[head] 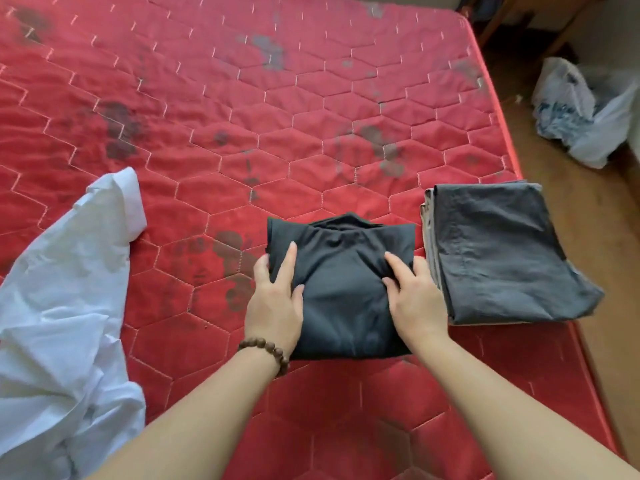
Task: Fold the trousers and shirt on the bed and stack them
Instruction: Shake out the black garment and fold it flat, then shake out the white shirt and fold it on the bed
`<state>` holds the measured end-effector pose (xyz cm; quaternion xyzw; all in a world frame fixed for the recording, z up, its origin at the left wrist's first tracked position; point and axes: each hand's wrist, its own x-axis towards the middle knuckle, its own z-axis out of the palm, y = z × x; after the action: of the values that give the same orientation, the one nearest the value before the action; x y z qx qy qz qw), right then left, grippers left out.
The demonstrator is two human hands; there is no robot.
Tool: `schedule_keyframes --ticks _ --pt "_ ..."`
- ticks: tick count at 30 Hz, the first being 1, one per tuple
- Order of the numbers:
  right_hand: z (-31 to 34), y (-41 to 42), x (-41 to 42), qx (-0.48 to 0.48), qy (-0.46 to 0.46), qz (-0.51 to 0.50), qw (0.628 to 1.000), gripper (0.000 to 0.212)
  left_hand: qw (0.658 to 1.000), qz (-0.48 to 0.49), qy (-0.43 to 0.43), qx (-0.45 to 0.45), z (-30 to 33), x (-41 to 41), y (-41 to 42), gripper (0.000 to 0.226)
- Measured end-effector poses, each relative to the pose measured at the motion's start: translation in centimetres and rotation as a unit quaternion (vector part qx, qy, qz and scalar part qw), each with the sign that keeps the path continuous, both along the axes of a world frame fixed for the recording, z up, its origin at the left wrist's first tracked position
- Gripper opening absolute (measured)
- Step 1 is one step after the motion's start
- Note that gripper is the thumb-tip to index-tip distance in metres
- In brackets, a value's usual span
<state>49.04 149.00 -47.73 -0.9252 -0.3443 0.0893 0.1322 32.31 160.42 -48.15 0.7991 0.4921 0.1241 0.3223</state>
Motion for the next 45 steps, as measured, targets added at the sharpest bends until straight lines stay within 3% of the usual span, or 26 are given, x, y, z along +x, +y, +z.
schedule_keyframes --ticks 4,7,10,13,20,27,31,37,45 --pt "-2.1 -1.2 4.6 -0.084 -0.045 0.012 0.995 0.064 0.995 0.046 0.09 0.004 -1.7 4.2 0.1 0.076" --pt "-4.2 -1.3 5.1 -0.066 -0.057 0.086 0.992 0.06 0.978 -0.07 0.172 0.093 -3.6 6.4 -1.1 0.073" --pt "-6.6 -0.1 4.1 -0.027 -0.042 0.16 0.986 0.057 0.953 -0.195 0.196 0.126 -6.1 8.4 -2.2 0.068" --pt "-9.0 0.4 3.2 -0.069 -0.015 0.179 0.981 0.059 0.939 -0.22 0.231 0.126 -8.7 8.4 -2.3 0.062" --pt "-10.6 -0.3 2.8 -0.104 -0.052 0.131 0.984 0.061 0.954 -0.118 0.248 0.119 -9.4 6.4 -3.9 0.071" --pt "-7.4 -1.1 0.2 -0.158 0.033 0.118 0.98 0.068 0.945 -0.088 0.312 0.033 -7.4 -0.8 -4.2 0.073" --pt "-4.9 -0.3 -2.5 -0.207 0.068 0.15 0.964 0.066 0.947 -0.038 0.312 0.068 -3.8 -6.0 -1.4 0.081" --pt "-1.9 5.1 -9.7 -0.159 0.112 0.22 0.956 0.063 0.955 0.062 0.284 0.059 -0.2 -14.5 4.6 0.07" --pt "-1.2 13.6 -23.2 -0.089 0.167 0.264 0.946 0.063 0.955 0.092 0.276 0.054 -0.3 -26.4 11.8 0.074"
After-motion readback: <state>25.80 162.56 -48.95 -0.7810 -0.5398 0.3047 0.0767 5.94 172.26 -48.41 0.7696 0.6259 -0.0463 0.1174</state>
